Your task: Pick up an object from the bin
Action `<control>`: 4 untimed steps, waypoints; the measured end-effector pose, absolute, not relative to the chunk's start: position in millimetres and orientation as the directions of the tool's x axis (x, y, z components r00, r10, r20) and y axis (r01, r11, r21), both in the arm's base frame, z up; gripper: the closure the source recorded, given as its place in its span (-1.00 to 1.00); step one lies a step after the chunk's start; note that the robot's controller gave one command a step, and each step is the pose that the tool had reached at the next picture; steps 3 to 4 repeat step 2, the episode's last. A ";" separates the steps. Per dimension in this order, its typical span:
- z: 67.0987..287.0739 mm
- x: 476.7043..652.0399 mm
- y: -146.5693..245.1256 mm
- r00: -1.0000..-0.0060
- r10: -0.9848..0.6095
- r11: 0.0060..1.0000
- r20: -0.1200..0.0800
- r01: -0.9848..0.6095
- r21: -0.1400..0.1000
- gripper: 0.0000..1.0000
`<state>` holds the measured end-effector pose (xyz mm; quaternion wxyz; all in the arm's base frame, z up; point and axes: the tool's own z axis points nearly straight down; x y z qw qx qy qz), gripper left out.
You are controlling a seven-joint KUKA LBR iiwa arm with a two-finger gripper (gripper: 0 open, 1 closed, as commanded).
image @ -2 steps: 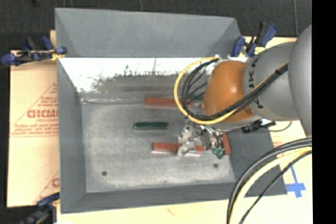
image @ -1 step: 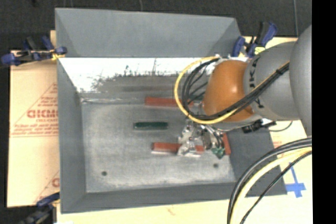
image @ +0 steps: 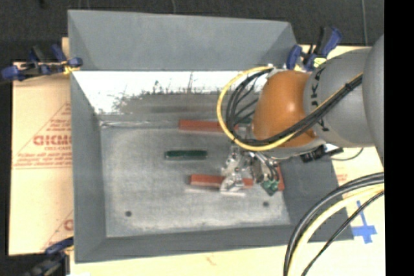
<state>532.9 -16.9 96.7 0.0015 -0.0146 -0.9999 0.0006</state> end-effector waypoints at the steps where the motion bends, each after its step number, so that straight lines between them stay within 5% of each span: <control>1: 112.4 533.5 -16.8 -1.000 0.029 1.000 0.001 0.029 -0.001 1.00; 4: 128.8 533.2 -16.7 -1.000 0.027 1.000 0.002 0.027 0.000 1.00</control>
Offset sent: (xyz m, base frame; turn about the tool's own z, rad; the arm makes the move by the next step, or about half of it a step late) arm 0.0001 -0.0001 0.0749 0.0000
